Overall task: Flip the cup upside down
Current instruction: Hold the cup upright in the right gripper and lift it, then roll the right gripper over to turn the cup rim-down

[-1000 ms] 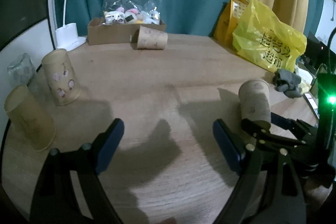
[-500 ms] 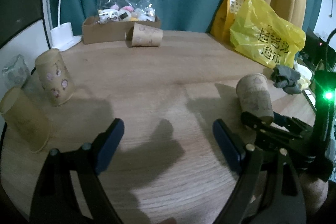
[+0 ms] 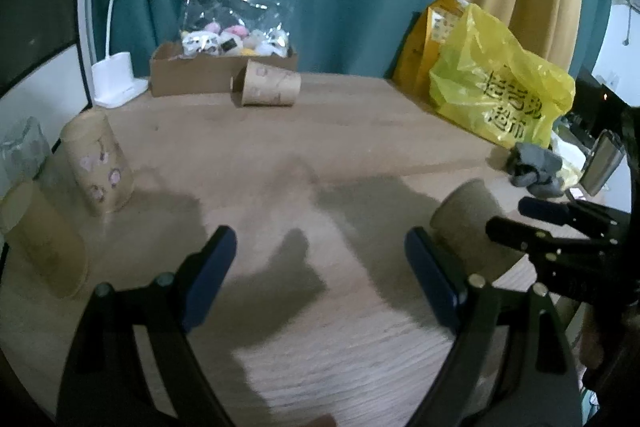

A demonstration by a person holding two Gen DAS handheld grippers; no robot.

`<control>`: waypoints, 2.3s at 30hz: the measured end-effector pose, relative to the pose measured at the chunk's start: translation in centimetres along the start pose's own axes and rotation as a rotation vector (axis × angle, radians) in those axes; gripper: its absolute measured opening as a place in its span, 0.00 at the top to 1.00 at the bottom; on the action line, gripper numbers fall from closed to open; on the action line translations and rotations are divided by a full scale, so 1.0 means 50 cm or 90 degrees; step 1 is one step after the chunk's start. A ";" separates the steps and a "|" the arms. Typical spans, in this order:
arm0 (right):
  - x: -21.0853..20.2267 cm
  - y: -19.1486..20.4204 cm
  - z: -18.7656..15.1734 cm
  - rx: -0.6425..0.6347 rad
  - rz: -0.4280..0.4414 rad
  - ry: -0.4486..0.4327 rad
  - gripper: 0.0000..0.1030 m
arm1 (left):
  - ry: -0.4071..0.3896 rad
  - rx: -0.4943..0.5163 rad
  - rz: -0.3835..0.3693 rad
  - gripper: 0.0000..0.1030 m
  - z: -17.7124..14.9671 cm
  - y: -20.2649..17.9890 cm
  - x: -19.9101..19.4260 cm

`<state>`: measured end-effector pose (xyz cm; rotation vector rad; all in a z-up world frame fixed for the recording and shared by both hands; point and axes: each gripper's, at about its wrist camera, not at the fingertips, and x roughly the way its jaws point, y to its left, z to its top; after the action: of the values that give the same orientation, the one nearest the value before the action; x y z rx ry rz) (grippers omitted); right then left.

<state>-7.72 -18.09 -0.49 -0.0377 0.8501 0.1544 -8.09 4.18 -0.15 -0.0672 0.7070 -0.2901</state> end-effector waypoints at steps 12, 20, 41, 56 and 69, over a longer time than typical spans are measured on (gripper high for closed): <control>0.027 0.009 -0.010 0.044 0.019 0.016 0.38 | -0.001 -0.006 0.014 0.15 -0.001 0.007 0.004; 0.077 0.046 -0.047 0.054 0.041 0.018 0.33 | -0.003 0.008 0.033 0.15 -0.004 0.011 -0.002; 0.030 0.011 0.017 -0.078 0.098 0.136 0.40 | -0.012 0.006 0.019 0.15 0.021 -0.001 0.009; 0.149 0.042 0.095 -0.389 0.052 0.535 0.40 | -0.006 0.002 0.064 0.15 0.058 0.014 0.045; 0.229 0.115 0.151 -0.566 0.000 0.655 0.40 | 0.023 -0.042 0.064 0.15 0.072 0.049 0.092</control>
<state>4.47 -10.32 -3.95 -1.0224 1.7427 0.5286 -1.84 5.07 -0.72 -0.0886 0.7532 -0.1716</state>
